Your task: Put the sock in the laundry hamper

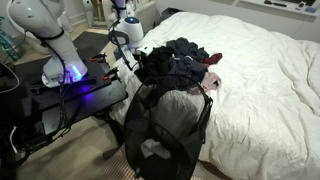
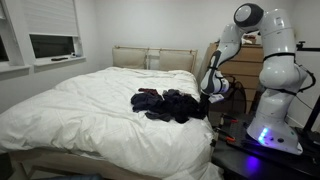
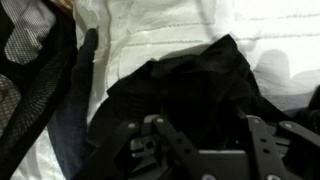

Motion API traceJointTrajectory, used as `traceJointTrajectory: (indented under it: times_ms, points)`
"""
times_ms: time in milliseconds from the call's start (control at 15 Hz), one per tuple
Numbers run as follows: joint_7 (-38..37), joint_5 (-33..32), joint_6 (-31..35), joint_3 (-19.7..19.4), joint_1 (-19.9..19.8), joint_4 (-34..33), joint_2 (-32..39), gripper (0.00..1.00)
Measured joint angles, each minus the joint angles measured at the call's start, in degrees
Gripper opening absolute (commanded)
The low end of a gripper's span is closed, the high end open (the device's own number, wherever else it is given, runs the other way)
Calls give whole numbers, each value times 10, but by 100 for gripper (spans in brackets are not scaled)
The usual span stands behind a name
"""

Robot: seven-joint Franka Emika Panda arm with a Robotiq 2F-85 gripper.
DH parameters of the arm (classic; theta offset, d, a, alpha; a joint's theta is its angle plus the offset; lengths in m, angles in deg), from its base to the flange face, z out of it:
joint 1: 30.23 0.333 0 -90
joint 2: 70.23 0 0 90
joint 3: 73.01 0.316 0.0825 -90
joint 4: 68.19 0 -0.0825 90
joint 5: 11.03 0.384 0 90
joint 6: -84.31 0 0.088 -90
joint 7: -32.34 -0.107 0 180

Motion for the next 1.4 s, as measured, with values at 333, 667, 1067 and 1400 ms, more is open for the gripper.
traceJointTrajectory:
  times_ms: [333, 667, 1067, 1400]
  points:
    - [0, -5, 1, 6, -9, 0, 2, 0]
    - [0, -5, -14, 18, -23, -1, -2, 2]
    - [0, 9, -255, 122, -135, -15, -136, 2]
    - [-1, 18, -479, 66, -100, -66, -272, 2]
